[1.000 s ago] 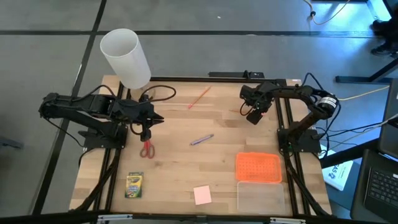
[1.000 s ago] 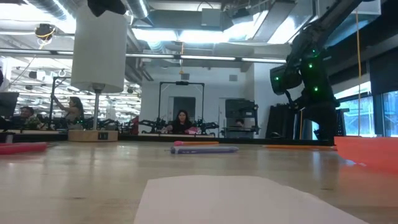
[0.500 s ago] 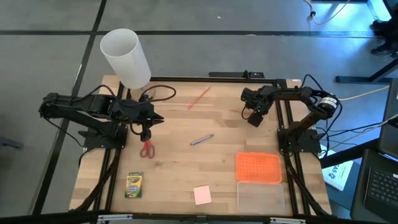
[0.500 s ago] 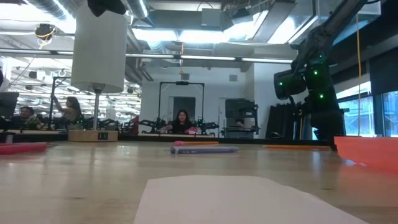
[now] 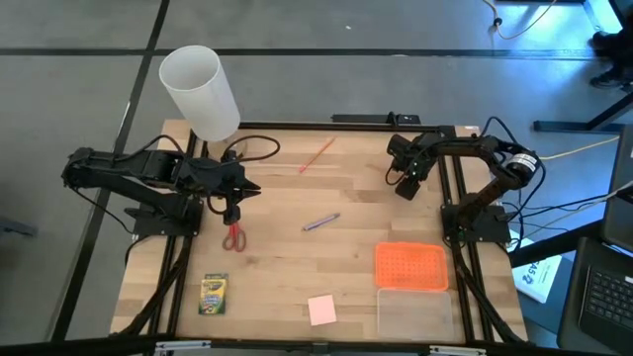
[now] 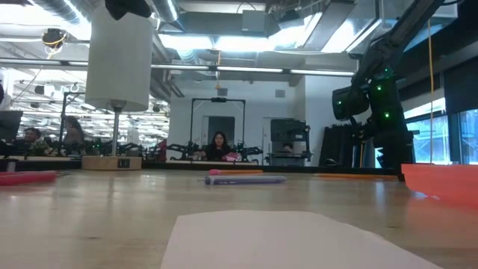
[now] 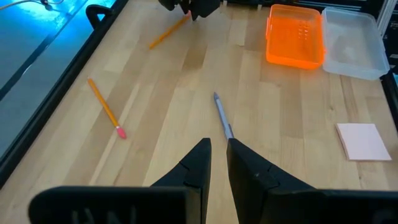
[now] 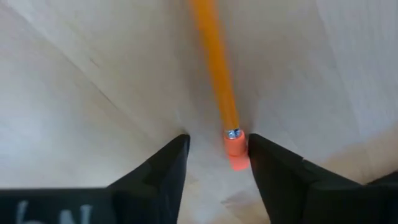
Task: Pack school essentials
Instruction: Put the yellow pencil into the orange supply box
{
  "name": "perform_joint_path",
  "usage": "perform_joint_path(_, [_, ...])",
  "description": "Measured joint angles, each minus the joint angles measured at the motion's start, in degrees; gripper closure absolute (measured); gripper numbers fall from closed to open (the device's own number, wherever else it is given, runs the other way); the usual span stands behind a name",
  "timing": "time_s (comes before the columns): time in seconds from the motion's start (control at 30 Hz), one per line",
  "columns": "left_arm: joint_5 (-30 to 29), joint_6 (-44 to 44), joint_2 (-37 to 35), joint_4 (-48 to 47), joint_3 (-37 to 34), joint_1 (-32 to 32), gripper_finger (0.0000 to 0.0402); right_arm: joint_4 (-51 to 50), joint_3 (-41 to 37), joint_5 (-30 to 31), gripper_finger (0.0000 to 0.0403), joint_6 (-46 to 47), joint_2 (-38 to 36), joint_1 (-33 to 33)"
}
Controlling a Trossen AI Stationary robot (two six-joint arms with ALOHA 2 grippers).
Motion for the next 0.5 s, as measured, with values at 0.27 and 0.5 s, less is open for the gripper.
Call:
perform_joint_path(0.27, [0.0, 0.0, 0.0, 0.0, 0.0, 0.0, 0.0354, 0.0, 0.0, -0.7, 0.0290, 0.0, 0.0, -0.1])
perform_joint_path(0.5, [0.0, 0.0, 0.0, 0.0, 0.0, 0.0, 0.0354, 0.2, -0.1, -0.5, 0.0317, -0.3, 0.0, 0.0])
